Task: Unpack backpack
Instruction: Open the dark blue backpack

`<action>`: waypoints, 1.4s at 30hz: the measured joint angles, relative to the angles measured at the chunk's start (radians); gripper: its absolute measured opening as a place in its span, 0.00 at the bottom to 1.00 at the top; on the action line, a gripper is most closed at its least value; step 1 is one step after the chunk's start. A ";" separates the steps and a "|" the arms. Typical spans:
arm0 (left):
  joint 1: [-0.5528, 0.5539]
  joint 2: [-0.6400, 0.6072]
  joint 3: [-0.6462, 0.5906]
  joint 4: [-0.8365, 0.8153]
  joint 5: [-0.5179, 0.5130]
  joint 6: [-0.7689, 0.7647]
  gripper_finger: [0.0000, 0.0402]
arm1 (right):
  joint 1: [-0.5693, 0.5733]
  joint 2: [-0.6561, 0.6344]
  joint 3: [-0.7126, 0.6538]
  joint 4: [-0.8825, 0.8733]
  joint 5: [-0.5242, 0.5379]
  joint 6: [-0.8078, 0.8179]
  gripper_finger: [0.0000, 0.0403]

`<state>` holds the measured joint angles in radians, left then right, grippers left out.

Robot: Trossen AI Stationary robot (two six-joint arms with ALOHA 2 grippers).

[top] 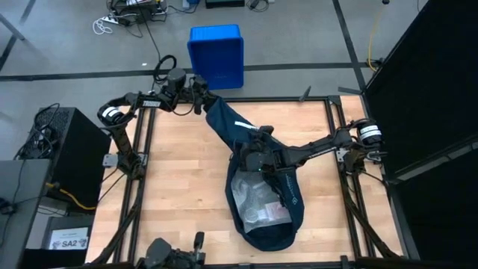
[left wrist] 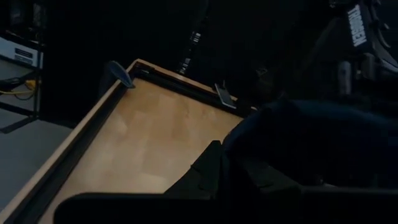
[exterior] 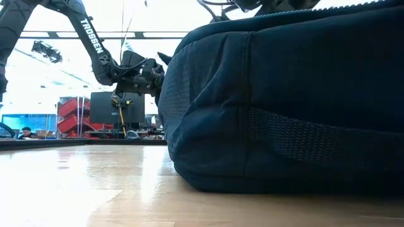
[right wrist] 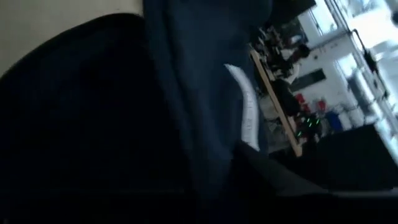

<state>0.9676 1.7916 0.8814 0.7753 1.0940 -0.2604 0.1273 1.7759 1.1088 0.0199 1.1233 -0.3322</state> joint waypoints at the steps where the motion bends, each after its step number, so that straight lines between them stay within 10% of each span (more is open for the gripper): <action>1: -0.001 0.000 0.000 0.000 0.008 0.000 0.00 | -0.007 -0.002 0.000 0.008 0.006 0.016 0.03; 10: -0.003 0.000 0.000 -0.003 0.084 -0.005 0.00 | -0.073 -0.082 0.000 -0.053 -0.007 0.267 0.00; 29: 0.001 0.000 0.000 -0.002 0.205 -0.011 0.00 | -0.459 -0.267 -0.001 -0.435 -0.783 0.611 0.00; 36: 0.008 0.000 0.000 -0.002 0.241 -0.008 0.00 | -0.633 -0.267 -0.144 -0.215 -1.235 0.626 0.00; 42: 0.063 0.000 0.000 -0.005 0.220 -0.006 0.00 | -0.744 -0.267 -0.353 0.004 -1.342 0.720 0.00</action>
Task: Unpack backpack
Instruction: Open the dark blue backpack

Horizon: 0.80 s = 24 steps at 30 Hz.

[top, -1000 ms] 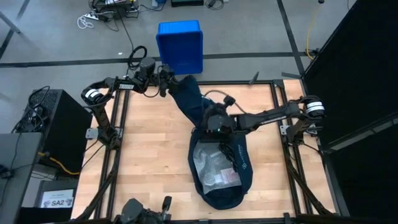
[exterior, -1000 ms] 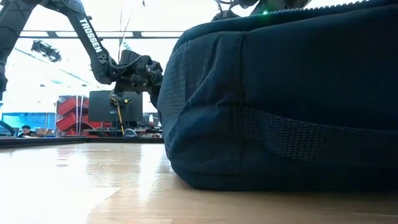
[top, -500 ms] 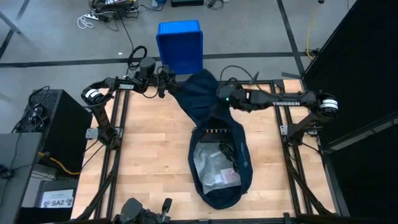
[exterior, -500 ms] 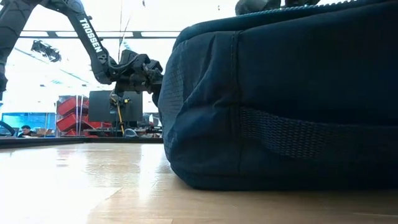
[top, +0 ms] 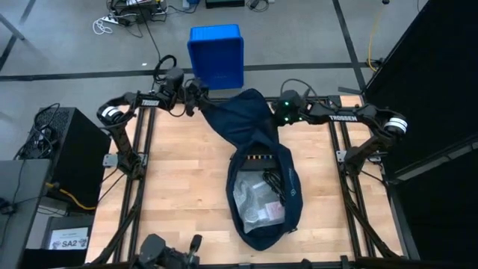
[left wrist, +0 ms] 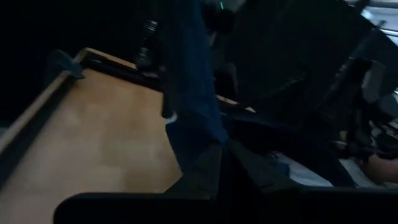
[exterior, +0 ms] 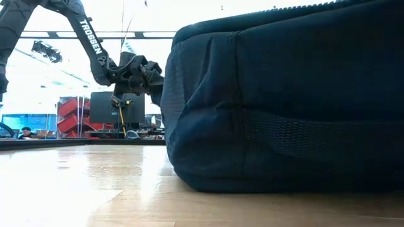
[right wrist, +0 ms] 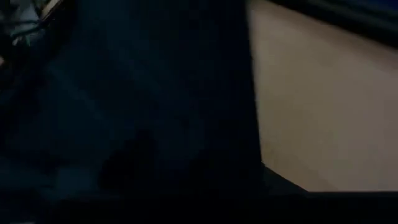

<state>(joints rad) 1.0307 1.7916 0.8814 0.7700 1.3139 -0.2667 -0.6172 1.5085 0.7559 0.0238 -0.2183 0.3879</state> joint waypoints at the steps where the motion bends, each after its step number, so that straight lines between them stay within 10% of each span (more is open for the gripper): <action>1: 0.011 0.000 0.000 -0.001 -0.015 0.000 0.00 | -0.014 0.000 -0.031 0.032 0.000 0.010 0.00; 11: 0.066 0.003 -0.002 -0.041 -0.070 0.029 0.00 | -0.067 0.002 -0.170 0.112 0.068 0.020 0.01; 24: -0.069 0.002 -0.002 0.399 -0.009 -0.153 0.00 | -0.063 -0.164 -0.156 0.187 0.091 -0.179 0.09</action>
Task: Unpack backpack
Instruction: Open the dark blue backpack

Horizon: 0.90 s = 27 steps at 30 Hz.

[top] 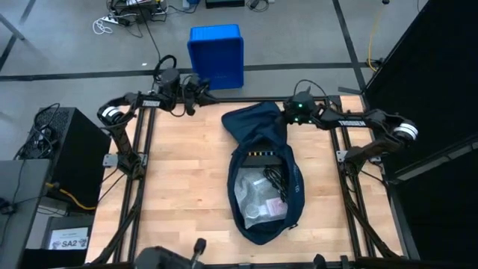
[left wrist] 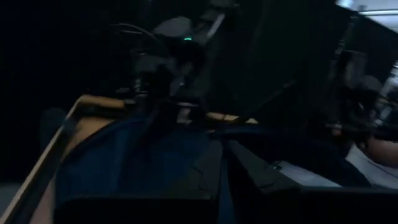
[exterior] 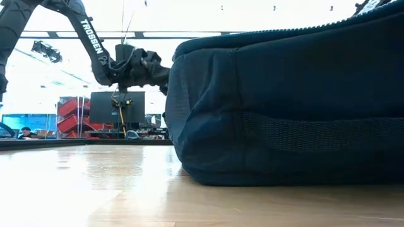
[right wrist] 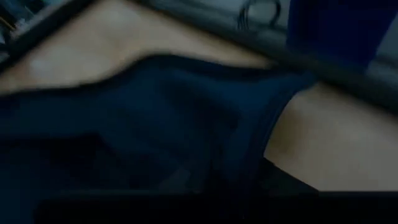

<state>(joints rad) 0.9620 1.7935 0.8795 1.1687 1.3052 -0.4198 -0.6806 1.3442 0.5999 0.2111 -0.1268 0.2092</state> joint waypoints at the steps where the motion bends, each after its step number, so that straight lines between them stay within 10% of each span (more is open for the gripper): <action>1: -0.007 -0.001 0.000 0.070 0.013 -0.032 0.00 | 0.005 -0.030 0.000 0.003 0.000 -0.041 0.10; 5: -0.014 -0.005 0.000 0.405 0.052 -0.259 0.00 | 0.036 -0.159 0.000 0.006 -0.001 -0.129 0.18; 13: -0.017 -0.089 -0.001 0.404 0.062 -0.322 0.00 | 0.137 -0.358 0.001 0.011 0.014 -0.161 0.45; 27: -0.066 -0.087 -0.002 0.389 0.064 -0.327 0.00 | 0.172 -0.395 0.001 -0.177 0.374 -0.204 0.85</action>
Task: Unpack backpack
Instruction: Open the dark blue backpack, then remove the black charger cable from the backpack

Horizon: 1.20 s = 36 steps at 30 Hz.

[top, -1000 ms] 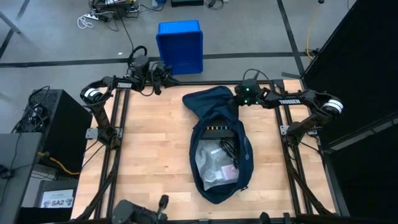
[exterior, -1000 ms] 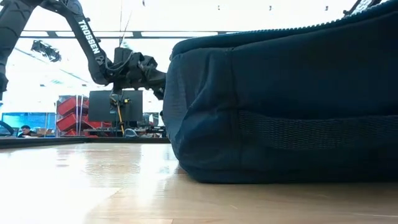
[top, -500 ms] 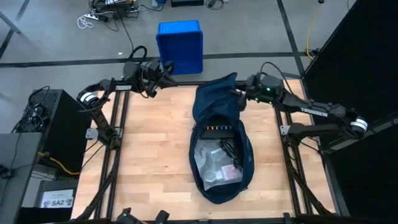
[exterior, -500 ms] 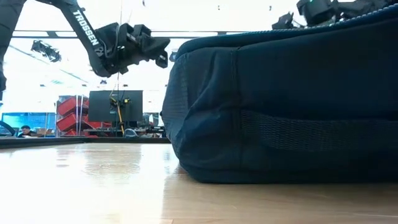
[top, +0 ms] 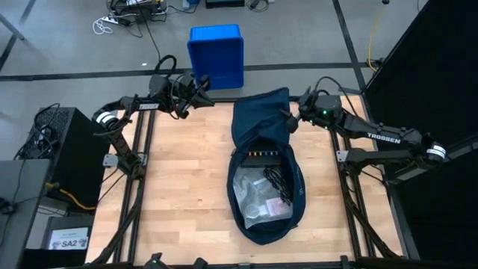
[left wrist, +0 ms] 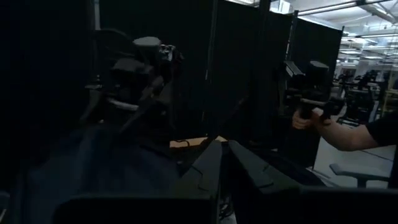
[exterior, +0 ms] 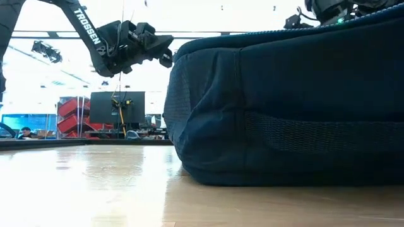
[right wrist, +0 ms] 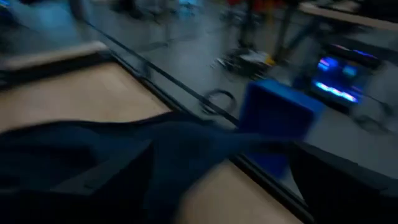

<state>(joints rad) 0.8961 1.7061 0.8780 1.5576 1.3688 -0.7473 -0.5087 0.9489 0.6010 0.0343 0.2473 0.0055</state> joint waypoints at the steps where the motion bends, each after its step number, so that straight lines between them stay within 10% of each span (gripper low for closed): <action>1: -0.013 0.000 0.000 -0.012 0.000 0.009 0.00 | -0.001 0.000 0.000 -0.016 0.029 0.000 0.87; 8: -0.054 0.002 -0.001 -0.028 0.004 0.015 0.00 | 0.003 -0.001 0.000 -0.040 0.122 0.085 0.91; 19: -0.054 0.002 -0.016 -0.030 0.011 0.105 0.00 | 0.278 0.033 0.001 0.154 -0.213 0.228 0.82; 27: -0.055 -0.010 -0.019 0.008 -0.179 -0.068 0.00 | 0.534 0.110 0.001 0.280 0.071 0.046 0.76; 36: -0.159 -0.162 -0.019 -0.189 -0.285 0.014 0.00 | 0.541 0.129 0.001 0.309 0.176 -0.017 0.67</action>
<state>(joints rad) 0.7373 1.5446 0.8593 1.3691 1.0843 -0.7338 0.0325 1.0779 0.6022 0.3431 0.4232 -0.0119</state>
